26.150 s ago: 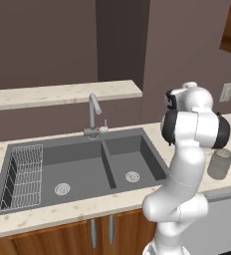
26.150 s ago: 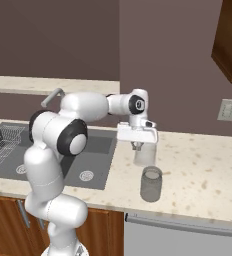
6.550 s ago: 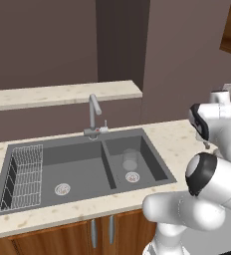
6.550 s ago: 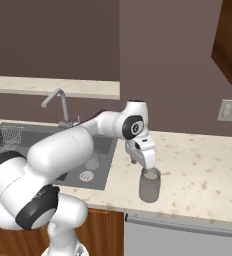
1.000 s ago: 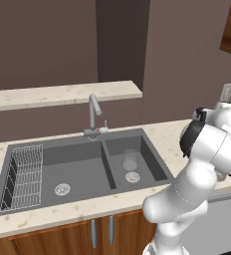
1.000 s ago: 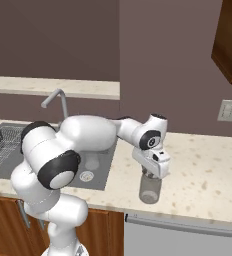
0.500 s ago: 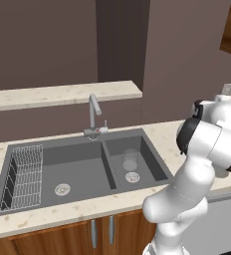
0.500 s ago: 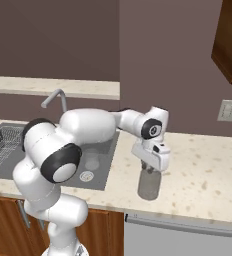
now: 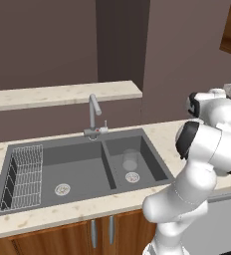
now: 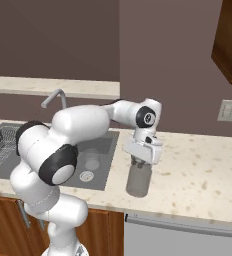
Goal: Place the jar in the left basin and the glass cup in the right basin of the sink.
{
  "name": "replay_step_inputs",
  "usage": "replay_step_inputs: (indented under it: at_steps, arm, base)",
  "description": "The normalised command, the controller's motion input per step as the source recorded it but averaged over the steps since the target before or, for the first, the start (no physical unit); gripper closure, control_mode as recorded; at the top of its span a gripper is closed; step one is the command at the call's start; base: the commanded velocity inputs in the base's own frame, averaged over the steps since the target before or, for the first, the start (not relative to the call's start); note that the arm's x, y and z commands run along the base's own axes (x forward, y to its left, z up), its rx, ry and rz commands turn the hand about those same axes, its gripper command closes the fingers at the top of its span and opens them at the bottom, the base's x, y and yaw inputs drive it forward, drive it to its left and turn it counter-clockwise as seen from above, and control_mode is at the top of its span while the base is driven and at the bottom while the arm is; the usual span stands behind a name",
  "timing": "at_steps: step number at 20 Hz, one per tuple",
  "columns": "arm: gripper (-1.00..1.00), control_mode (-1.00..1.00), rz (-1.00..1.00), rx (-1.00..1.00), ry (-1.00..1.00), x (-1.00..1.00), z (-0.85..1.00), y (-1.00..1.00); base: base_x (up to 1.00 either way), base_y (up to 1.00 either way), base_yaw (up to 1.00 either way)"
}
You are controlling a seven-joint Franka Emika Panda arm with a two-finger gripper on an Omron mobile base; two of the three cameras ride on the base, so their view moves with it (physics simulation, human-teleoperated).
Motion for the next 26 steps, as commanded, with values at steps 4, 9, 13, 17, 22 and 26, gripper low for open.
replay_step_inputs:
  at_steps: [4,9,13,17,22,26]
  arm:
    - [1.0,-1.0,0.09,0.07,0.0,-0.22,0.25,0.4]
    - [1.0,-1.0,0.12,0.02,-0.09,-0.17,0.18,0.42]
    - [1.0,-1.0,0.15,0.0,-0.21,-0.15,0.14,0.46]
    - [1.0,-1.0,0.18,0.0,-0.3,-0.1,0.1,0.47]
    - [1.0,-1.0,0.21,0.0,-0.27,0.0,0.06,0.46]
    - [1.0,-1.0,0.24,0.0,-0.36,0.03,0.03,0.47]
  base:
    - [0.0,0.0,0.0]
    - [0.0,0.0,0.0]
    - [0.0,0.0,0.0]
    - [0.0,0.0,0.0]
    - [0.0,0.0,0.0]
    - [0.0,0.0,0.0]
